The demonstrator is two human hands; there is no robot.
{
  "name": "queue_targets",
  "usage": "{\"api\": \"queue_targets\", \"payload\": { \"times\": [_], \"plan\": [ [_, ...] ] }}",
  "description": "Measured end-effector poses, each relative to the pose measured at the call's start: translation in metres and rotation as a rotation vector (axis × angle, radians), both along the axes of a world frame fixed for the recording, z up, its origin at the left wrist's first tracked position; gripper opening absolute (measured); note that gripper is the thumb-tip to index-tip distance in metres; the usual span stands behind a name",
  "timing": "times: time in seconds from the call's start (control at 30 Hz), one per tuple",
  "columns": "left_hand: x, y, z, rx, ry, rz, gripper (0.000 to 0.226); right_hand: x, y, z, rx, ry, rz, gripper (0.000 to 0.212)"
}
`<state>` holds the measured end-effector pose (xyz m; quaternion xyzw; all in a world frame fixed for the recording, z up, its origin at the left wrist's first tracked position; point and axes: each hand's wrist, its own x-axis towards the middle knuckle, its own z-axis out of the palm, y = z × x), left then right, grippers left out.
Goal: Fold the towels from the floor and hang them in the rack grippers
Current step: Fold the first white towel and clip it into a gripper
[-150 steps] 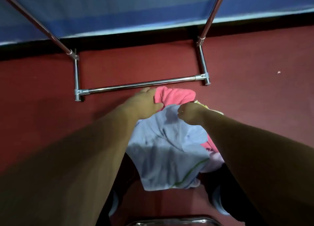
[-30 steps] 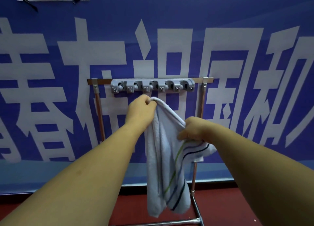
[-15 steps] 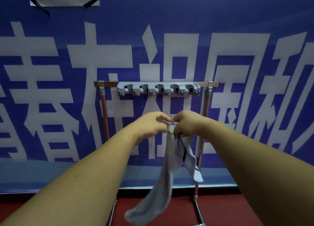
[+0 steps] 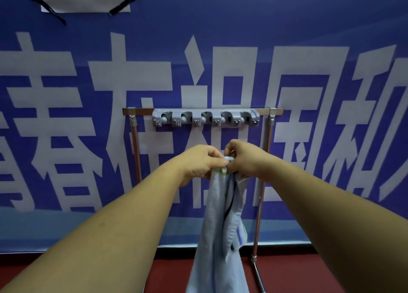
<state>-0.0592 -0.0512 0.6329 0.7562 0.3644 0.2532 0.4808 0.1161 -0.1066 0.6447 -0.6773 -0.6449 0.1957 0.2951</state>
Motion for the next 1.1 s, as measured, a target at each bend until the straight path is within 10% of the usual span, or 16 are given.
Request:
{"api": "queue_targets", "payload": {
  "times": [0.87,1.1],
  "plan": [
    [0.011,0.001,0.022,-0.103,-0.48,0.397,0.022,0.039,-0.013,-0.023,0.033,-0.051,-0.216,0.014],
    [0.009,-0.006,0.01,-0.205,-0.203,0.215,0.033,0.045,-0.02,-0.012,0.145,0.018,-0.245,0.027]
  ]
}}
